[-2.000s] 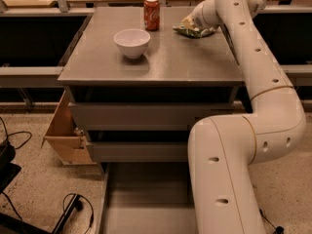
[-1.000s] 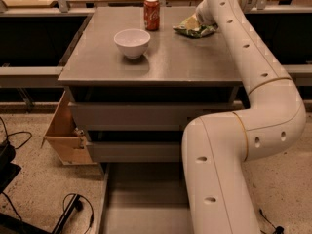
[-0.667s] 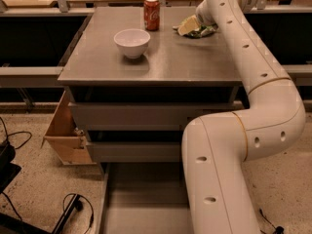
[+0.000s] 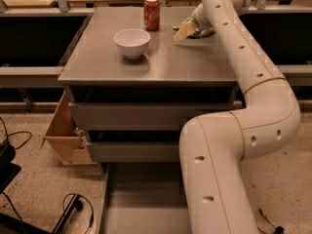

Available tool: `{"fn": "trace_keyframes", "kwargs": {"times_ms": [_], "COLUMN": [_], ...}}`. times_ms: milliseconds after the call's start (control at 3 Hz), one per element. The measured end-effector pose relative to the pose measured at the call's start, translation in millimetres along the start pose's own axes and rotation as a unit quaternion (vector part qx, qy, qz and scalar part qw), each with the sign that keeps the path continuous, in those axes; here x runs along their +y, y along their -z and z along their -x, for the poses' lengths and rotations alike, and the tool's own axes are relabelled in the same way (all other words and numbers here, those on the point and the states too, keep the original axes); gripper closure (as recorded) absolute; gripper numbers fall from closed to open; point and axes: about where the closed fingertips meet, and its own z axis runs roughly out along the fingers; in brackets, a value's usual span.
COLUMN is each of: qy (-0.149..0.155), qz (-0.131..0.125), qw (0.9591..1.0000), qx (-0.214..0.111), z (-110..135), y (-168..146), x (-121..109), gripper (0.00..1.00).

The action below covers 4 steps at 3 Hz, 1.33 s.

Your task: Place green jalapeno chip bag into bottom drawer

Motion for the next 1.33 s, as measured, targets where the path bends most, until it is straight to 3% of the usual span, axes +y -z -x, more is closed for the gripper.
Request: {"fn": "trace_keyframes", "kwargs": {"times_ms": [333,1333], "qy": [0.000,0.000], "qz": [0.004,0.004], "qw": [1.0000,1.0000], "qx": [0.001,0.001], "z": [-0.7,-0.8], "y": [-1.7,-1.9], "x": [3.1,3.2], "gripper": [0.19,0.89]}}
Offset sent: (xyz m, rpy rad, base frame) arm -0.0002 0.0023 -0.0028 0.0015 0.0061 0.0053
